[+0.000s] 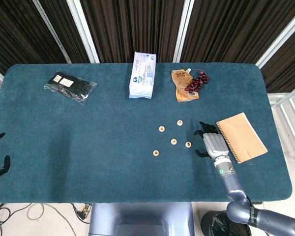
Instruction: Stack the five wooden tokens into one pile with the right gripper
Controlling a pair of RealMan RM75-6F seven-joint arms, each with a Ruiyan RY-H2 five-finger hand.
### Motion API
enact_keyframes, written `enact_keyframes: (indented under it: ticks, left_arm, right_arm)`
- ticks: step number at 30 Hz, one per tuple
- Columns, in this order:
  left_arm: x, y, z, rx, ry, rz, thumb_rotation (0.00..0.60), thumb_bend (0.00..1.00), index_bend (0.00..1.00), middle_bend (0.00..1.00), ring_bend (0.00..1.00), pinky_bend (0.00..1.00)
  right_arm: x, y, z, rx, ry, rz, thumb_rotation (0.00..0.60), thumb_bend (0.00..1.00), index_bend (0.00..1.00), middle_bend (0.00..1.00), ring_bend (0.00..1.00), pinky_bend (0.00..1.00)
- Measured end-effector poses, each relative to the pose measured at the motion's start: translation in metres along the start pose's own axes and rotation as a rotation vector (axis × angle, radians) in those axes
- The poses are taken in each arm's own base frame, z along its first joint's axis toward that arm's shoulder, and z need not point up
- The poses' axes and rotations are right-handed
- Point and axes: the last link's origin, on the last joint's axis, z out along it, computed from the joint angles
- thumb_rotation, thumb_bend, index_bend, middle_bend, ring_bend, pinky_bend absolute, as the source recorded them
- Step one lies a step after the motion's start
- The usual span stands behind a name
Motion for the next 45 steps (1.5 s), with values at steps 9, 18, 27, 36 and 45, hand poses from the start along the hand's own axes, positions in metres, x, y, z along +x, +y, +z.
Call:
enact_keyframes:
  ticks: [9, 18, 27, 36, 45]
  left_arm:
    - [0.000, -0.001, 0.001, 0.005, -0.002, -0.001, 0.600, 0.48, 0.14, 0.00, 0.00, 0.00]
    - [0.000, -0.002, 0.001, 0.008, -0.003, 0.000, 0.600, 0.48, 0.14, 0.00, 0.00, 0.00]
    - [0.000, -0.002, 0.001, 0.010, -0.003, 0.000, 0.600, 0.48, 0.14, 0.00, 0.00, 0.00]
    - [0.001, -0.002, 0.001, 0.011, -0.003, 0.000, 0.600, 0.48, 0.14, 0.00, 0.00, 0.00]
    - [0.001, -0.002, 0.001, 0.012, -0.003, 0.001, 0.600, 0.48, 0.14, 0.00, 0.00, 0.00]
  right_arm:
    - [-0.017, -0.008, 0.012, -0.004, 0.015, 0.010, 0.600, 0.41, 0.39, 0.00, 0.00, 0.00]
    - [-0.029, -0.012, 0.017, 0.002, 0.012, 0.009, 0.600, 0.41, 0.42, 0.00, 0.00, 0.00]
    - [-0.035, -0.015, 0.018, -0.001, 0.003, 0.001, 0.600, 0.41, 0.43, 0.00, 0.00, 0.00]
    - [-0.038, -0.014, 0.023, -0.016, 0.002, 0.002, 0.600, 0.41, 0.44, 0.00, 0.00, 0.00]
    - [-0.038, -0.013, 0.027, -0.026, 0.002, 0.005, 0.600, 0.41, 0.48, 0.00, 0.00, 0.00]
